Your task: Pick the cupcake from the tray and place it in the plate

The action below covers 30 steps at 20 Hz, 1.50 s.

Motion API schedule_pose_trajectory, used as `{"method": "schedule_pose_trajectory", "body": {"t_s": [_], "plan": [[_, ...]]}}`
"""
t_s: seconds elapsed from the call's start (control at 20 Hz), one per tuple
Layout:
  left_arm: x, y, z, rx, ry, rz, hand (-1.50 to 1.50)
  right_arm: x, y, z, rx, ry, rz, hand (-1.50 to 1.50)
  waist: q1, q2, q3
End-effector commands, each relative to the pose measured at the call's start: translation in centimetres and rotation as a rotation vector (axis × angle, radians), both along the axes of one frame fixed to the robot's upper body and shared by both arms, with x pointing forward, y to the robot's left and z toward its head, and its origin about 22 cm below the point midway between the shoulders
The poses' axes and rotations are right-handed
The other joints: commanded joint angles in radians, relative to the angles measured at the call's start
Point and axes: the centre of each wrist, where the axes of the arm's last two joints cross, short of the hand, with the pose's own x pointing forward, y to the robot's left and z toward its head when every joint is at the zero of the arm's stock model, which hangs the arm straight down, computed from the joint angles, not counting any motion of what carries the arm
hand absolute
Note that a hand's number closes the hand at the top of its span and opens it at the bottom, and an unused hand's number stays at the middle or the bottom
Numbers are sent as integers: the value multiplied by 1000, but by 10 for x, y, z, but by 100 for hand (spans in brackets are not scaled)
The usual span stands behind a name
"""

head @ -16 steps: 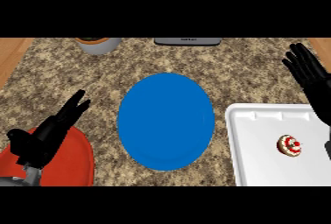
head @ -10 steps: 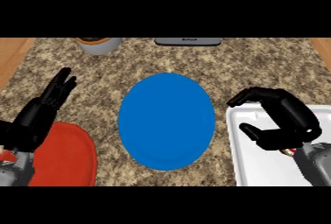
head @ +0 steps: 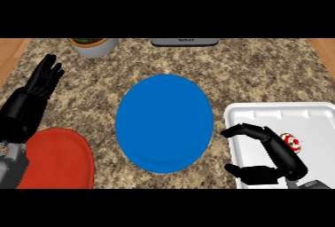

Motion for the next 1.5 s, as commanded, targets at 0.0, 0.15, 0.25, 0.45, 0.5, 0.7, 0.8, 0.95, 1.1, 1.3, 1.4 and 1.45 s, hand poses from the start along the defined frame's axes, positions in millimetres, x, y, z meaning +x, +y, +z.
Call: {"method": "schedule_pose_trajectory", "body": {"t_s": [0.0, 0.15, 0.25, 0.45, 0.5, 0.7, 0.8, 0.95, 1.1, 1.3, 1.4, 1.45], "plan": [[11, -9, 18, -11, -6, 8, 0, -27, -11, -38, 182, -40, -48, -150, 0, 3, 2], [17, 0, -4, -12, -18, 20, 0, -29, -33, -19, 194, -125, -44, -150, 3, 2, 0], [11, 1, 2, 16, -36, 8, 0, -31, -36, 8, 186, -171, -72, -150, 6, 0, -1], [10, -8, 0, 1, -20, 12, 0, -20, -69, 68, -38, -222, -100, -150, 3, -1, -2], [12, -11, 1, -8, -21, 8, 0, -19, -71, 75, -140, -217, -125, -150, 0, -2, -3], [16, -10, 17, 11, -26, 12, 0, -13, -83, 110, -460, -94, -168, -150, 8, -3, -5], [10, -18, 1, 7, -6, 7, 0, -18, -87, 114, -641, -45, -160, -150, 6, -3, -5], [6, -21, -1, 0, -17, -1, 0, -23, -85, 138, -792, 68, -137, -150, 2, -6, -5], [16, -10, 0, 16, -25, 1, 0, -17, -90, 140, -937, 185, -114, -150, 15, 6, -4], [15, -7, 11, -9, -24, 2, 0, -17, -64, 147, -996, 252, -85, -150, 23, 2, -2], [19, -14, 7, 8, -22, -3, 0, -14, -57, 133, -997, 253, -103, -150, 21, 3, -1], [19, -19, -2, 5, -9, -15, 0, -5, -59, 131, -1017, 254, -97, -150, 23, 3, -1]]}}
